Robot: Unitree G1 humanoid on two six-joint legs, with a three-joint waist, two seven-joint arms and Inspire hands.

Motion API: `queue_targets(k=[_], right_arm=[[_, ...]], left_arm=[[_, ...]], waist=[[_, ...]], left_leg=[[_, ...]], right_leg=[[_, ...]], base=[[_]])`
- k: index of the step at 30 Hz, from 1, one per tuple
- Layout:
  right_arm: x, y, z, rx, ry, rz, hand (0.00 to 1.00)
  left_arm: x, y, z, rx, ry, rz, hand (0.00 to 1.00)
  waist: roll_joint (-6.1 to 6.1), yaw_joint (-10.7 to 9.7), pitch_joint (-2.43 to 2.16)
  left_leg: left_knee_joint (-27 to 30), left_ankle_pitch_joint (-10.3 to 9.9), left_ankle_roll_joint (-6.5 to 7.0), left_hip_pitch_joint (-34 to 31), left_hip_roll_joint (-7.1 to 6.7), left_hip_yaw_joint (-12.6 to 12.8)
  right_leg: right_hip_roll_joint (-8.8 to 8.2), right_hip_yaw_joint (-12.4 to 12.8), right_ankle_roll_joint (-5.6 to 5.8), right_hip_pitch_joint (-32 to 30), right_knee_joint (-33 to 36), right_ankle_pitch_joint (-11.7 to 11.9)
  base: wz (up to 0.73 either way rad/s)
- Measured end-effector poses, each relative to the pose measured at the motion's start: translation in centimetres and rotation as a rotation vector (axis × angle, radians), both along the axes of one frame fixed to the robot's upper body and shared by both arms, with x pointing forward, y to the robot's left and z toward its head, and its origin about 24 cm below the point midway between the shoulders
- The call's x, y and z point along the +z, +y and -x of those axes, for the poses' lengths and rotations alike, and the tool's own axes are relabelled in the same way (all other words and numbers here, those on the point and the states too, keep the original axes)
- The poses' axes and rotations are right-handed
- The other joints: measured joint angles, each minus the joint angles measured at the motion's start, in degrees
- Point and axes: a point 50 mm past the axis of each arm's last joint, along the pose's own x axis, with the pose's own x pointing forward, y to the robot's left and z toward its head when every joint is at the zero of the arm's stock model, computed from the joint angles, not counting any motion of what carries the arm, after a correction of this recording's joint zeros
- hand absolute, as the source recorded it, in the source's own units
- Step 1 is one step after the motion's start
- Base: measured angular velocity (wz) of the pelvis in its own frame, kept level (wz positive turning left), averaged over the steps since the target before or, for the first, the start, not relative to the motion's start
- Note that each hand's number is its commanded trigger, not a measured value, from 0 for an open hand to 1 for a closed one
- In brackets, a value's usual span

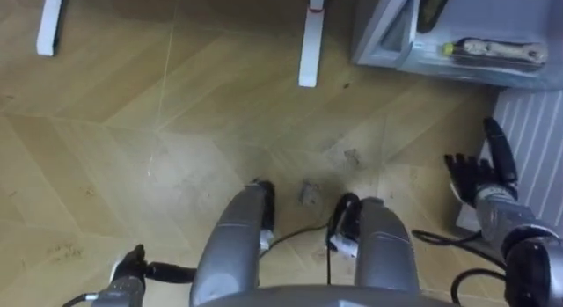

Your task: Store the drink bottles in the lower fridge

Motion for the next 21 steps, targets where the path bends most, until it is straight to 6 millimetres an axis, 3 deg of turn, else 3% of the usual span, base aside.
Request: queue_targets(k=[6,9,11,14,21], right_arm=[[3.7,-2.1,-3.4,-0.004,-0.110,0.078,0.00],[5.7,-3.2,-4.8,0.025,-0.151,0.138,0.00],[6.8,-3.1,-6.0,0.069,-0.169,0.174,0.00],[8.2,-3.0,-7.3,0.115,-0.199,0.212,0.00],[11.7,-3.6,-9.5,0.125,-0.311,0.263,0.00]], left_arm=[[0.5,1.3,-0.3,-0.024,0.003,-0.037,0.00],[0.6,1.2,-0.7,-0.073,-0.003,-0.046,0.00],[0.8,1.3,-1.2,-0.100,-0.011,-0.067,0.00],[1.2,1.3,-2.2,-0.123,-0.054,-0.072,0.00],[1.8,1.2,-3.4,-0.119,-0.117,-0.060,0.00]], waist=[[-0.26,-0.01,-0.05],[-0.62,0.32,-0.01],[-1.57,0.39,0.03],[-2.39,0.85,-0.01],[-3.43,1.07,0.00]], left_leg=[[9.15,-1.44,-0.44,-10.54,-0.55,-1.73],[13.06,-2.12,-0.34,-14.96,-0.95,-1.84],[15.83,-2.78,-0.37,-17.43,-1.16,-1.60],[19.61,-3.84,-0.65,-20.40,-1.17,-2.08],[22.40,-4.25,-0.65,-22.68,-2.83,-2.41]], right_leg=[[-1.97,-0.77,-1.74,-9.33,9.54,-3.07],[-2.78,-0.32,-1.75,-13.56,13.80,-3.99],[-3.32,0.20,-1.75,-16.34,16.95,-4.82],[-3.84,0.21,-2.57,-18.80,20.50,-6.24],[-6.35,0.01,-2.40,-20.49,24.42,-8.06]], base=[[0.16],[0.09],[0.02],[0.02],[0.17]])
